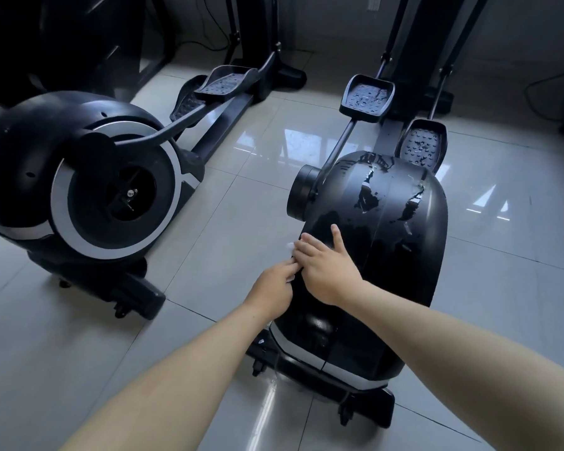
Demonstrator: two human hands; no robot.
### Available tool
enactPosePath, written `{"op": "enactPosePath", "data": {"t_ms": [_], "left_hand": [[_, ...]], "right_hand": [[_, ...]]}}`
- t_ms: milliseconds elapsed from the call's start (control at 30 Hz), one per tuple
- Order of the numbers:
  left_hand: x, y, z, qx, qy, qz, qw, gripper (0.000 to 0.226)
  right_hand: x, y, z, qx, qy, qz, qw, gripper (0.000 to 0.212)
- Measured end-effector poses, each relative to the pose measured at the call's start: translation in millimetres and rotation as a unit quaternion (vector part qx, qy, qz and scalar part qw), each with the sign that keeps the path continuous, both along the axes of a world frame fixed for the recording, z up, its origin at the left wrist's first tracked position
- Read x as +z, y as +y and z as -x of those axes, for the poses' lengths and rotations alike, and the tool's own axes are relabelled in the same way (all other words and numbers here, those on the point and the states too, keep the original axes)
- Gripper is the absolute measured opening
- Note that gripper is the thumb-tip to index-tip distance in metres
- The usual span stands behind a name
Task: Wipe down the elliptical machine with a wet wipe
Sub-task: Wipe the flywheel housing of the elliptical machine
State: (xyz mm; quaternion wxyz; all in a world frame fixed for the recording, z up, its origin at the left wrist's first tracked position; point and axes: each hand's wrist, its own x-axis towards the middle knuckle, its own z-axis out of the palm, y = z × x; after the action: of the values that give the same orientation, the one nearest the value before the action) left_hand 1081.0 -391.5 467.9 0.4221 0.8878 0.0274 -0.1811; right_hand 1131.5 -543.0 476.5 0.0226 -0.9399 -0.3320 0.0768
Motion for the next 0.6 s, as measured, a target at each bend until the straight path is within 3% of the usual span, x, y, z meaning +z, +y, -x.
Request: {"op": "enactPosePath", "data": {"t_ms": [200, 500, 600], "left_hand": [[3, 4, 0, 0.011, 0.044, 0.016, 0.999, 0.071], [1, 8, 3, -0.042, 0.027, -0.025, 0.998, 0.072], [8, 4, 3, -0.043, 0.043, -0.045, 0.997, 0.074]], "right_hand": [[12, 6, -31, -0.063, 0.015, 0.064, 0.996, 0.060], [12, 4, -5, 0.004, 0.035, 0.036, 0.999, 0.049], [22, -9, -15, -0.069, 0.035, 0.015, 0.997, 0.058]]}}
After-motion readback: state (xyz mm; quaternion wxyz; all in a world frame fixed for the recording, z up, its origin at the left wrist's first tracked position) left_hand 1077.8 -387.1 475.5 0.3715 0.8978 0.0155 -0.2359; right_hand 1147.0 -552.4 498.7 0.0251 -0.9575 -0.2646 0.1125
